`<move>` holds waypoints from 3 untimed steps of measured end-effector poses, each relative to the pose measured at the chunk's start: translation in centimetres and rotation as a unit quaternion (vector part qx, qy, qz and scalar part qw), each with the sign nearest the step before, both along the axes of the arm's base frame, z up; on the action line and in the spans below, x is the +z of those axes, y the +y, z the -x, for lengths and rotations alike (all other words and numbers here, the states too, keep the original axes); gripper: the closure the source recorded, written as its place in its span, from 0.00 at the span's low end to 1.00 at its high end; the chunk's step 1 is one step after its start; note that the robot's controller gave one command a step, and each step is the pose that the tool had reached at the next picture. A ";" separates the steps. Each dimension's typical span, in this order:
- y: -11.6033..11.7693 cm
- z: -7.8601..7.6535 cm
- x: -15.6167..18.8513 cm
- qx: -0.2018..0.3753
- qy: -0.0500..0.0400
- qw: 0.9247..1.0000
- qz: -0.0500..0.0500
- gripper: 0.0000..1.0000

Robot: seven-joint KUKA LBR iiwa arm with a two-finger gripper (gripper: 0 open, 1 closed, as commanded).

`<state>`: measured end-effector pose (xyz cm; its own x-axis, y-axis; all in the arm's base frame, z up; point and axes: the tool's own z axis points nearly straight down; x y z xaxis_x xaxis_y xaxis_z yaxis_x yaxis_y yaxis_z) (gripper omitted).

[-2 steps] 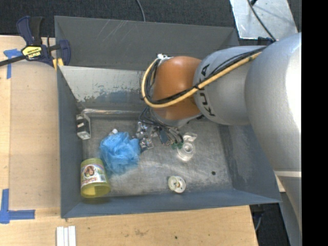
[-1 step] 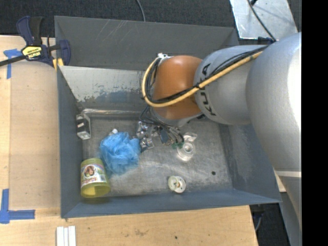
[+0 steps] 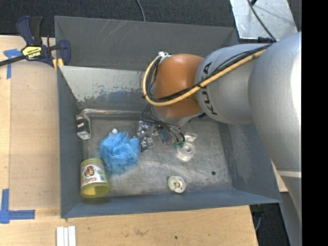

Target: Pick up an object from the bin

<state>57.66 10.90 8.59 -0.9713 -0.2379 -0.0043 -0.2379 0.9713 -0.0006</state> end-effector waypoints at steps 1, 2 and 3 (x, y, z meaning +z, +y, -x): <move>0.0 0.0 0.7 0.000 0.000 1.000 0.000 1.00; 0.0 0.0 1.6 0.000 0.001 1.000 0.000 1.00; 0.0 0.1 2.8 0.000 0.004 1.000 0.001 1.00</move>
Offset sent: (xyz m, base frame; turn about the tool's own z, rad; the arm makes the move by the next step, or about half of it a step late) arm 0.0000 0.0001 0.0359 0.0000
